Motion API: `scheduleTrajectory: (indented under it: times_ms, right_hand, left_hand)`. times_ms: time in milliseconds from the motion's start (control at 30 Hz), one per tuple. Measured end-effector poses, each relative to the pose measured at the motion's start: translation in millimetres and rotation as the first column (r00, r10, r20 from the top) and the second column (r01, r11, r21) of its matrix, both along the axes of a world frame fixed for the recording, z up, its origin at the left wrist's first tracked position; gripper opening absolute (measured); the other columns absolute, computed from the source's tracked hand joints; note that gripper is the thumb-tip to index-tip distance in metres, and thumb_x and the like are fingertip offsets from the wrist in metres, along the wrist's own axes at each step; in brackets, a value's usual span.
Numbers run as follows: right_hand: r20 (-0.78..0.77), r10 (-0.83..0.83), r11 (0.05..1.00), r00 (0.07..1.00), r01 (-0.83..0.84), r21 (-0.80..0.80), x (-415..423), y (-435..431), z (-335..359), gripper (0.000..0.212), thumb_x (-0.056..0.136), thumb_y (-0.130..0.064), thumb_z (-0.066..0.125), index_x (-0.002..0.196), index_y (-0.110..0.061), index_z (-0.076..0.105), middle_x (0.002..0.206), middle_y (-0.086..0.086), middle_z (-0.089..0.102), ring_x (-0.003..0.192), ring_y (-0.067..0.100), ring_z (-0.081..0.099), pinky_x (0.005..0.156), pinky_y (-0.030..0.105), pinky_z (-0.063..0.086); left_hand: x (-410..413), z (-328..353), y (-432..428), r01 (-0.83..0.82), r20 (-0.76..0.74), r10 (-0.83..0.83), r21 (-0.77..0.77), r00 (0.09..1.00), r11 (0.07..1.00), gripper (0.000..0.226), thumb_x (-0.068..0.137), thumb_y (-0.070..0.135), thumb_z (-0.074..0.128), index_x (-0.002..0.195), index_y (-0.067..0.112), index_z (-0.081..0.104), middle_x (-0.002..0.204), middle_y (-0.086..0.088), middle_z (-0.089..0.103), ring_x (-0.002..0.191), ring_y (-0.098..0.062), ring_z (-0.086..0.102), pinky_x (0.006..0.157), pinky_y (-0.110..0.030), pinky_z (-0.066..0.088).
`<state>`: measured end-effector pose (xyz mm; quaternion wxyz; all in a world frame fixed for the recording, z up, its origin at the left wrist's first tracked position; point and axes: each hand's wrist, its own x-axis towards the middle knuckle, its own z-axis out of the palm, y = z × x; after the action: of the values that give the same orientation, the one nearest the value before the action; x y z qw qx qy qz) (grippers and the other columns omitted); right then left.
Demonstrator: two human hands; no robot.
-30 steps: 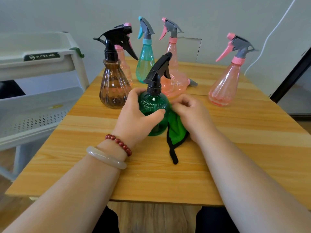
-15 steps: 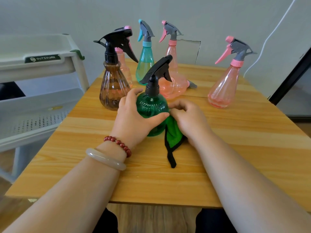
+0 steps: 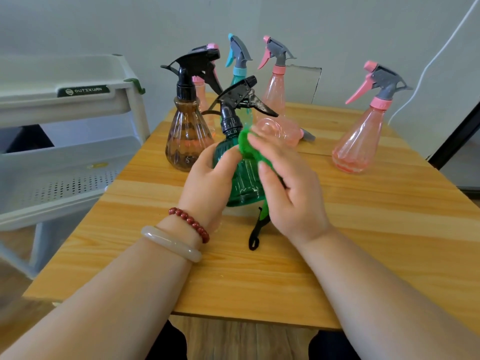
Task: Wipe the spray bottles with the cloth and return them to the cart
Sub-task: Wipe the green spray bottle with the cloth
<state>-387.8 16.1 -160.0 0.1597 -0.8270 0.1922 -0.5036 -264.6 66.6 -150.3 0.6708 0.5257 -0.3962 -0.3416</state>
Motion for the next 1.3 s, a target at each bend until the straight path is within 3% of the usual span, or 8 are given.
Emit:
scheduleTrajectory:
  times_ms: [133,300,433,600,767,967,1167,1300]
  right_hand:
    - [0.095,-0.128,0.953,0.987,0.096,0.289,1,-7,1,0.036,0.101,-0.006,0.046,0.136,-0.006,0.055,0.135,-0.004,0.055,0.124,-0.01,0.043,0.108,0.009,0.033]
    - [0.009,-0.04,0.999,0.999,0.04,0.011,3,-1,-8,0.035,0.099,0.0,0.046,0.133,0.003,0.054,0.141,0.014,0.052,0.137,0.016,0.045,0.116,0.026,0.032]
    - [0.121,-0.154,0.942,0.981,0.109,0.317,1,-7,-5,0.035,0.101,-0.004,0.047,0.135,-0.004,0.056,0.124,-0.011,0.061,0.108,-0.025,0.048,0.093,-0.002,0.033]
    - [-0.008,-0.07,0.997,0.997,0.07,-0.011,1,1,-7,0.038,0.096,0.006,0.048,0.133,0.005,0.054,0.142,0.014,0.051,0.138,0.022,0.044,0.116,0.026,0.032]
    - [0.149,-0.143,0.931,0.979,0.082,0.356,2,-3,-6,0.036,0.1,-0.006,0.048,0.134,-0.008,0.057,0.128,-0.014,0.057,0.11,-0.025,0.047,0.095,-0.001,0.033]
    - [0.08,-0.03,0.997,0.996,0.025,0.067,1,3,-7,0.037,0.092,0.005,0.051,0.129,0.001,0.06,0.137,0.011,0.057,0.135,0.02,0.049,0.115,0.031,0.036]
    - [0.225,-0.174,0.901,0.959,0.063,0.429,0,-4,-4,0.025,0.091,-0.025,0.056,0.108,-0.013,0.07,0.102,-0.007,0.071,0.097,0.001,0.063,0.086,0.022,0.05]
    - [0.172,-0.058,0.996,0.983,0.045,0.081,0,4,-3,0.017,0.094,-0.018,0.059,0.095,-0.005,0.069,0.116,0.005,0.068,0.114,0.013,0.062,0.1,0.023,0.045]
  left_hand:
    - [0,-2,-2,0.016,-0.114,-0.015,0.012,0.993,1.0,0.024,0.097,0.029,0.056,0.116,0.016,0.063,0.103,-0.004,0.074,0.094,-0.019,0.071,0.073,-0.032,0.056]
    - [-1,-9,-2,0.054,-0.173,-0.05,0.015,0.984,0.998,0.026,0.103,0.01,0.042,0.125,0.007,0.055,0.095,0.019,0.053,0.068,0.021,0.05,0.065,0.004,0.035]
    - [0,1,-1,0.034,-0.149,-0.029,0.03,0.988,0.999,0.021,0.097,0.034,0.055,0.106,0.016,0.064,0.095,-0.008,0.075,0.089,-0.022,0.072,0.077,-0.04,0.059]
    - [0,-7,-2,0.016,-0.073,-0.014,0.026,0.997,1.0,0.029,0.103,0.019,0.044,0.127,0.008,0.056,0.082,0.027,0.057,0.071,0.021,0.054,0.064,-0.001,0.039]
    - [-1,1,-1,0.037,-0.099,-0.033,0.033,0.995,0.999,0.029,0.097,0.037,0.055,0.113,0.014,0.063,0.092,-0.003,0.075,0.087,-0.021,0.072,0.07,-0.034,0.053]
    - [-1,-12,-3,0.008,-0.106,-0.006,0.014,0.994,1.0,0.015,0.103,0.02,0.043,0.114,0.02,0.053,0.078,0.022,0.055,0.065,0.022,0.052,0.059,-0.001,0.039]
    - [-5,-3,-2,-0.027,-0.039,0.029,0.058,0.999,0.998,0.033,0.096,0.039,0.056,0.121,0.019,0.056,0.091,0.0,0.072,0.075,-0.01,0.07,0.055,-0.021,0.049]
    - [-3,-8,-4,-0.059,0.002,0.059,0.051,0.998,0.997,0.031,0.097,0.04,0.053,0.117,0.017,0.055,0.054,0.017,0.057,0.047,0.003,0.051,0.045,-0.015,0.039]
